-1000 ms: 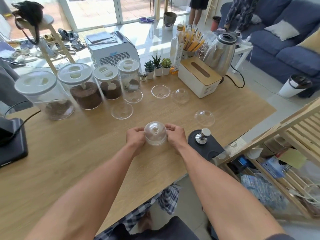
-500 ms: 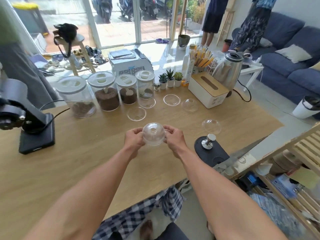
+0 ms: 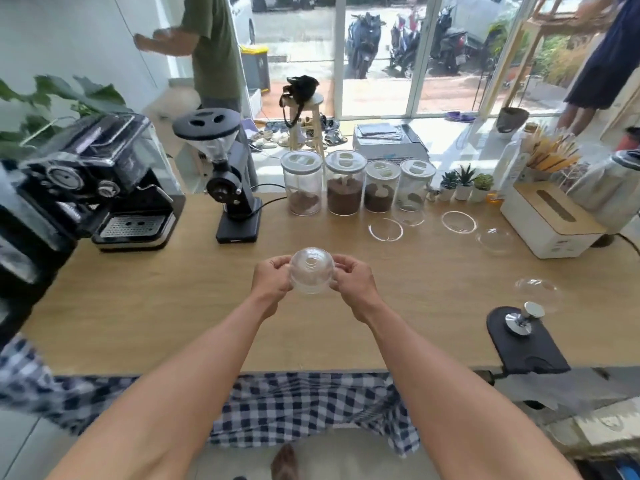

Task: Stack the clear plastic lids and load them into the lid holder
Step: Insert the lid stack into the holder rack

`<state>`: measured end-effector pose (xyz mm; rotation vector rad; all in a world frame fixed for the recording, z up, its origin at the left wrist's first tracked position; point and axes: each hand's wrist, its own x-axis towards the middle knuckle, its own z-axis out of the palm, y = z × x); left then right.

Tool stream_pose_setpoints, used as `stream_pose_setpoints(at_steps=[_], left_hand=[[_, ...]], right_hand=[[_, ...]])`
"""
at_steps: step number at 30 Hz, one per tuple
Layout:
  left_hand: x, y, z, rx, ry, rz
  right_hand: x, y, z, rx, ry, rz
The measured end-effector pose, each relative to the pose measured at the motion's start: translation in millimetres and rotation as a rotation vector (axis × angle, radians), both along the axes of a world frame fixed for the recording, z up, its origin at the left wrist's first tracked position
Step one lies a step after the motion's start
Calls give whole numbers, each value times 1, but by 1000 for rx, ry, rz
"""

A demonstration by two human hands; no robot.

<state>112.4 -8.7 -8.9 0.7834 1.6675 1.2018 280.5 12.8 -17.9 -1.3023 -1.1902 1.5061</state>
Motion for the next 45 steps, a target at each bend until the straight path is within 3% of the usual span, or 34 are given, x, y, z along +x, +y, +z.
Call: stream_pose_setpoints(at_steps=[15,22,29,37,45], left_hand=[[-256,-129,68,131,138,403],[-411,-177,94,154,208,555],[-534,-207,122,176,283,547],[-640,-212,121,62,417,359],[-679,-201,113,-72,295,221]], right_hand=[[-281,-46,52,132,-57,412],[-434,-88,89,199,-49,497],[-560,-118,111,263,-54,507],[-635,-140,109,207,-56,440],[-660,-127,84,22,-88,407]])
